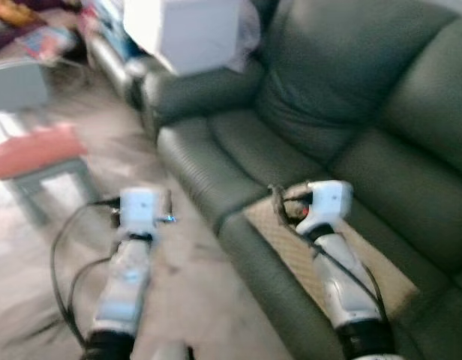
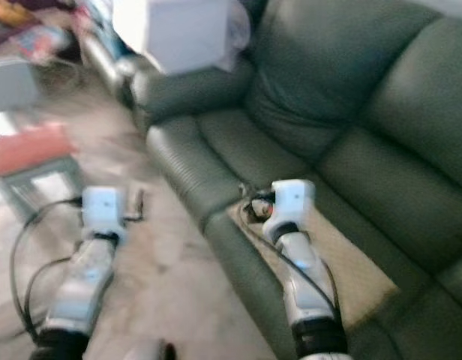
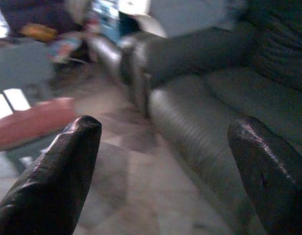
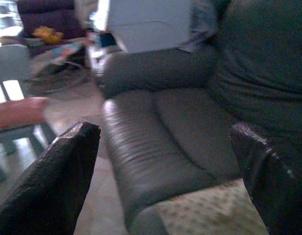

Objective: Move the pillow to the sofa

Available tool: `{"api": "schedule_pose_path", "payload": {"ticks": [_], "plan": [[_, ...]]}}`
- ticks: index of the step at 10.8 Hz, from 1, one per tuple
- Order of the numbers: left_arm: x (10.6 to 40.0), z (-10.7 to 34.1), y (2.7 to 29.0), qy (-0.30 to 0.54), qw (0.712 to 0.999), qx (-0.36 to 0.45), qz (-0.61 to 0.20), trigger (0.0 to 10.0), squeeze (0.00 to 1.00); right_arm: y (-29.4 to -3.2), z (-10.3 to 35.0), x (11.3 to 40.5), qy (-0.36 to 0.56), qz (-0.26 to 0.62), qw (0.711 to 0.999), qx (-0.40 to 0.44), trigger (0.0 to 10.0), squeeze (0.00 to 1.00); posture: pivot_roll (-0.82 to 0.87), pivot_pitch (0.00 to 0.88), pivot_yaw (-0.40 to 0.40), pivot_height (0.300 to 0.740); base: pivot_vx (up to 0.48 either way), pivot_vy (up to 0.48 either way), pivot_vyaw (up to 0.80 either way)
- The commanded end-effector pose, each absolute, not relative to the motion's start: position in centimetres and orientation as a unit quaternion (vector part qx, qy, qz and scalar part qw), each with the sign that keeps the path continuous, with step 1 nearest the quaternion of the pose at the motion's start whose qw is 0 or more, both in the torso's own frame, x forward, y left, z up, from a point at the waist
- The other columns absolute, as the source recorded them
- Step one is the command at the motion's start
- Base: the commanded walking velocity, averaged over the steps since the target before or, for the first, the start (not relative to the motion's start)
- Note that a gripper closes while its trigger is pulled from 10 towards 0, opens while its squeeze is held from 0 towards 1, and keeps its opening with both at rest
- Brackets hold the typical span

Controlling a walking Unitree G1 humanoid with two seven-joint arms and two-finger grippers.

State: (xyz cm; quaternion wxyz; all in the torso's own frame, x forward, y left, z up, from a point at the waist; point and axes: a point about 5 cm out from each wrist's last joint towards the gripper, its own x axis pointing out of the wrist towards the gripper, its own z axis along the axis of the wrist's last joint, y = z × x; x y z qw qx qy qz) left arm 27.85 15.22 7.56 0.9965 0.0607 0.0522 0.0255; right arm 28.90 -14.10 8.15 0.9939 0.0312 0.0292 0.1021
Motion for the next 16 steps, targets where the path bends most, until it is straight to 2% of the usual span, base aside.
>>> {"api": "schedule_pose_path", "payload": {"ticks": [1, 3, 13, 16], "plan": [[27.83, 7.54, 14.58, 0.055, 0.997, 0.057, 0.018, 10.0, 0.00, -14.84, 8.04, 28.84, 0.032, 0.092, 0.995, 0.030, 10.0, 0.00, -0.02, 0.000, -0.021, 0.740, 0.000, 0.000, 0.79], [27.89, 7.45, 14.53, 0.057, 0.996, 0.061, 0.017, 10.0, 0.00, -15.09, 8.14, 28.95, 0.028, 0.082, 0.995, 0.054, 10.0, 0.00, -0.03, 0.000, -0.022, 0.740, 0.000, 0.137, 0.40], [28.30, 7.45, 14.56, 0.063, 0.995, 0.071, 0.026, 10.0, 0.00, -14.88, 8.24, 28.85, 0.021, 0.085, 0.993, 0.081, 10.0, 0.00, -0.02, 0.000, -0.013, 0.740, 0.000, 0.480, 0.00], [28.14, 7.27, 14.92, 0.065, 0.993, 0.096, 0.031, 10.0, 0.00, -14.97, 8.12, 28.82, 0.024, 0.079, 0.993, 0.083, 10.0, 0.00, -0.02, 0.000, -0.010, 0.740, 0.000, 0.480, 0.00]]}}
